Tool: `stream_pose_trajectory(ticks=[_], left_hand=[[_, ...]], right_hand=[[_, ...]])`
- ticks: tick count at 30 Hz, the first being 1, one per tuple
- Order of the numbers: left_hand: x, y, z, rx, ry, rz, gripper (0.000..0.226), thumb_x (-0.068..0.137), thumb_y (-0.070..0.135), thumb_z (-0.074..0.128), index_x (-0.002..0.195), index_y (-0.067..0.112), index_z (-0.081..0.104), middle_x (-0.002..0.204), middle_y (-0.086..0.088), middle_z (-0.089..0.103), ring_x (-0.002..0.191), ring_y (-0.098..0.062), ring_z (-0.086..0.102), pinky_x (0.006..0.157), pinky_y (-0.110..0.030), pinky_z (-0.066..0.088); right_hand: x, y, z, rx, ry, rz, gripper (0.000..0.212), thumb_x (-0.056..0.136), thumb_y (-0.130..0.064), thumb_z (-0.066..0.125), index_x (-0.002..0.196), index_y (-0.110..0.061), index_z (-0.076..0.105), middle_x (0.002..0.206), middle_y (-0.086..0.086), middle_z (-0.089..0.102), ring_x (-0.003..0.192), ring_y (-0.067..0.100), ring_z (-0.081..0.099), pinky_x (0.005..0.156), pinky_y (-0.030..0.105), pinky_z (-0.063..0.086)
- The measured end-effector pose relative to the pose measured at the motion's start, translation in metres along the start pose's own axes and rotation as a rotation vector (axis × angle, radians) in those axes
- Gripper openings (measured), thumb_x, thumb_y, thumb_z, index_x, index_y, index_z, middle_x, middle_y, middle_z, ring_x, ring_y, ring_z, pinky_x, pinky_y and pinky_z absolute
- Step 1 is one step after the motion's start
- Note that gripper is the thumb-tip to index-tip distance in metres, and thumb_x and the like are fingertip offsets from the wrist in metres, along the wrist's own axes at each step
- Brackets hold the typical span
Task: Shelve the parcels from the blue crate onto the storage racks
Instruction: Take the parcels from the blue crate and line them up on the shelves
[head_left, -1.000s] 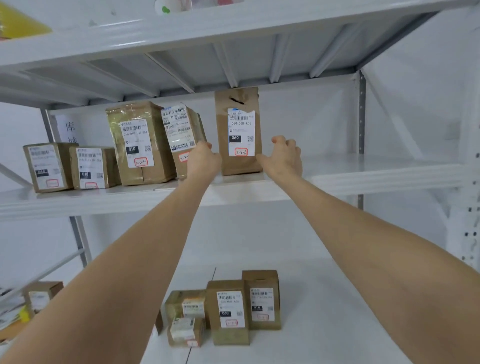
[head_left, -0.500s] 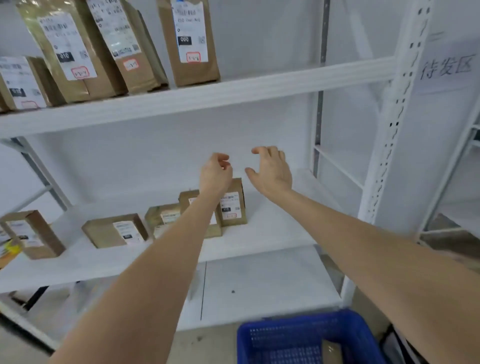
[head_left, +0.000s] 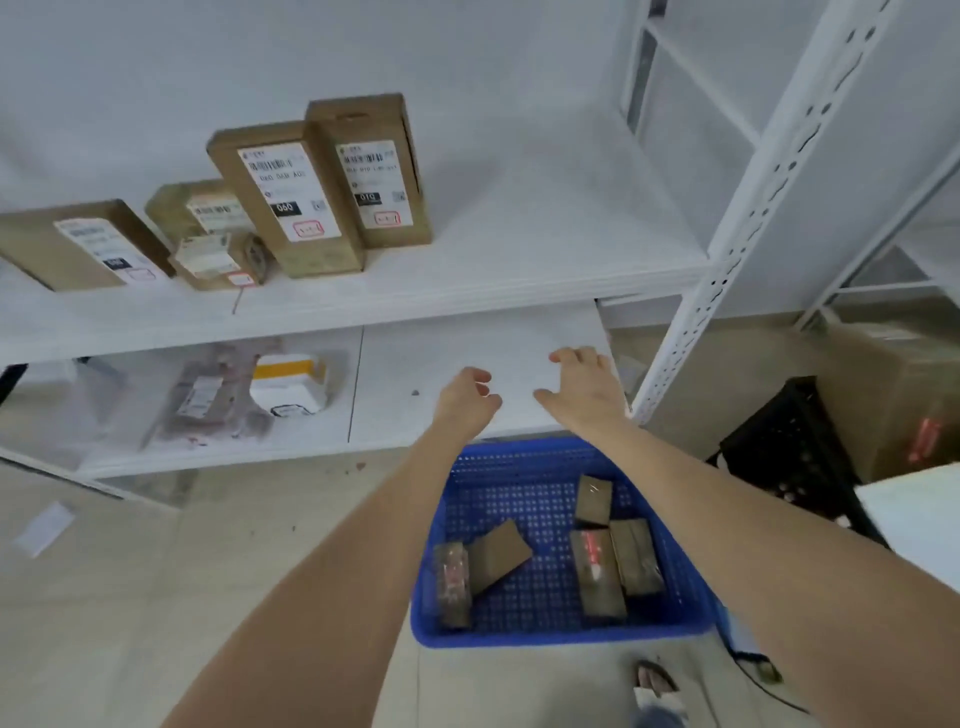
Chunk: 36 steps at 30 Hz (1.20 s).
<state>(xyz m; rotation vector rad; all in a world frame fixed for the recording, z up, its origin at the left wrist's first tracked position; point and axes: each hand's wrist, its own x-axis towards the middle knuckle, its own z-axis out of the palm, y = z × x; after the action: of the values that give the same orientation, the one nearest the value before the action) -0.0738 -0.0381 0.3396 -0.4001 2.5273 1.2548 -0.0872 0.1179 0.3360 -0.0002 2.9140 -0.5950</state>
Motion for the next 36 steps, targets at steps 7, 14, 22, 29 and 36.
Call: stream_pose_trajectory(ticks=[7,14,22,29,36], left_hand=[[0.044,-0.075,0.153,0.092,-0.104,-0.205,0.044,0.094,0.017,0.053,0.136,0.007,0.042,0.127,-0.009,0.054,0.111,-0.025,0.055,0.081,-0.028,0.043],[0.094,-0.153,0.289,0.097,-0.224,-0.364,0.035,0.095,0.019,0.051,0.129,0.013,0.044,0.124,-0.010,0.057,0.099,-0.024,0.057,0.084,-0.035,0.047],[0.155,-0.282,0.443,0.035,-0.381,-0.518,0.038,0.098,0.014,0.040,0.133,-0.002,0.041,0.111,-0.023,0.059,0.101,-0.037,0.059,0.065,-0.038,0.044],[0.202,-0.367,0.521,-0.071,-0.382,-0.622,0.039,0.097,0.013,0.037,0.132,-0.006,0.041,0.132,-0.031,0.046,0.121,-0.043,0.047,0.097,-0.047,0.043],[0.214,-0.391,0.524,-0.305,-0.353,-0.779,0.031,0.098,0.018,0.046,0.125,0.005,0.051,0.111,-0.009,0.054,0.095,-0.017,0.047,0.074,-0.027,0.044]], right_hand=[[0.038,0.124,0.122,-0.007,-0.255,0.004,0.060,0.089,-0.041,0.059,0.139,-0.018,0.036,0.139,0.008,0.038,0.127,0.028,0.035,0.095,0.040,0.043],[0.064,0.235,0.242,0.028,-0.341,0.177,0.055,0.091,-0.029,0.058,0.139,-0.015,0.035,0.137,0.011,0.036,0.125,0.031,0.036,0.092,0.042,0.042],[0.071,0.344,0.442,0.223,-0.628,0.480,0.038,0.089,-0.015,0.053,0.127,-0.012,0.045,0.121,0.014,0.055,0.100,0.027,0.058,0.075,0.033,0.051],[0.095,0.374,0.541,0.295,-0.618,0.533,0.073,0.087,-0.017,0.060,0.147,-0.018,0.020,0.141,0.015,0.030,0.114,0.033,0.051,0.090,0.043,0.052],[0.101,0.370,0.568,0.246,-0.554,0.584,0.063,0.089,-0.029,0.057,0.142,-0.018,0.025,0.137,0.017,0.036,0.119,0.037,0.046,0.093,0.042,0.046]])
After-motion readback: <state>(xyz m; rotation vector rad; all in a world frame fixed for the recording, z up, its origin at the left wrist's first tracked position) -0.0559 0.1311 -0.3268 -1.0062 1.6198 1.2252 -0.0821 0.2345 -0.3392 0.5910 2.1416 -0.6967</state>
